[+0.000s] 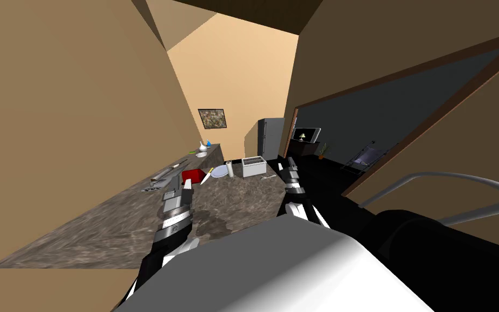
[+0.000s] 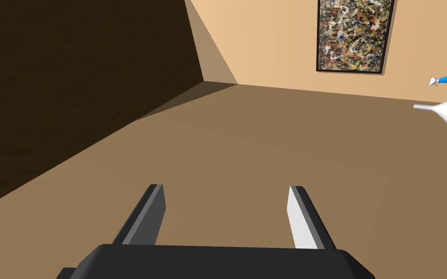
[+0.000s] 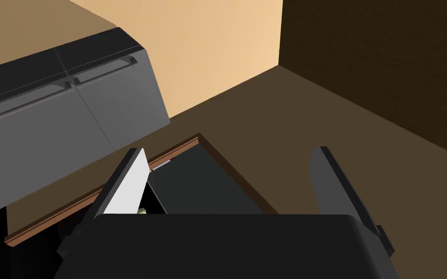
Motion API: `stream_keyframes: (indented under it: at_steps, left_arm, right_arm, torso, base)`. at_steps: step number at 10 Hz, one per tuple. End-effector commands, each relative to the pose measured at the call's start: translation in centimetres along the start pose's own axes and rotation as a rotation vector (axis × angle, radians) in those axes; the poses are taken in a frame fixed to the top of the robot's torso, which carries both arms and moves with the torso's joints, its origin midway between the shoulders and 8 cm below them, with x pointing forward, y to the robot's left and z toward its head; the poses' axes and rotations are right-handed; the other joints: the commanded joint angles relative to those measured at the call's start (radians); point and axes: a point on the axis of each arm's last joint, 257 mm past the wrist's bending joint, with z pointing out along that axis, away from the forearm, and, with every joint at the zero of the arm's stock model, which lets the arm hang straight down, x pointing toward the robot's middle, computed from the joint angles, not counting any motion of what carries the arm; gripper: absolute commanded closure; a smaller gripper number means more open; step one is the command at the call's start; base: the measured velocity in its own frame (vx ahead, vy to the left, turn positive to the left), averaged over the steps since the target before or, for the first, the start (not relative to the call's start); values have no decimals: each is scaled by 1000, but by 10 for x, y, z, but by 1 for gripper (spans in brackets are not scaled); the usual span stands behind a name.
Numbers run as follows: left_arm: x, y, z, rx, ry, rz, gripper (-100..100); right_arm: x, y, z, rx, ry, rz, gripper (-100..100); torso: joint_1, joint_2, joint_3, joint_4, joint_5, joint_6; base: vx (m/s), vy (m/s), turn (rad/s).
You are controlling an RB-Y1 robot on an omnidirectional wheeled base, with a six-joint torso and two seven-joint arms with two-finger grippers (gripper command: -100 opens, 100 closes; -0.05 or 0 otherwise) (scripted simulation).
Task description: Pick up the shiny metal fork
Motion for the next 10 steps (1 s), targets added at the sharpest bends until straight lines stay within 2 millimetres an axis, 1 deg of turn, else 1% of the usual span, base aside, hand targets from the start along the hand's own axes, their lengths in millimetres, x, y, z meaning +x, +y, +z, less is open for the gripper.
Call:
stream_keyframes:
  at_steps: [1,3,5,7,9,10]
  left_arm:
    - [0,0,0,0,0,0,0]
    - [0,0,0,0,0,0,0]
    - [0,0,0,0,0,0,0]
    - [0,0,0,0,0,0,0]
    - [0,0,0,0,0,1,0]
    - [0,0,0,0,0,1,0]
  right_arm:
    - [3,-5,-1,16,24,-5,-100]
    - [6,-17,-5,51,59,-13,-100]
    - [8,-36,-12,101,99,-30,-100]
    - [7,-61,-22,163,144,-62,-100]
    - [5,-89,-37,236,199,-114,-100]
    - [3,-103,-46,272,232,-148,-100]
  torso:
    - [0,0,0,0,0,0]
    - [-8,3,2,1,-2,0]
    - [-16,5,3,1,-4,0]
    - [-18,6,4,1,-4,0]
    - [-21,4,2,1,-5,0]
    - [-20,2,1,1,-5,0]
  base:
    - [-23,-65,36]
    - [-54,-151,84]
    - [-94,-257,104]
    - [-87,-267,139]
    - [-57,-281,174]
    - [-65,-235,191]
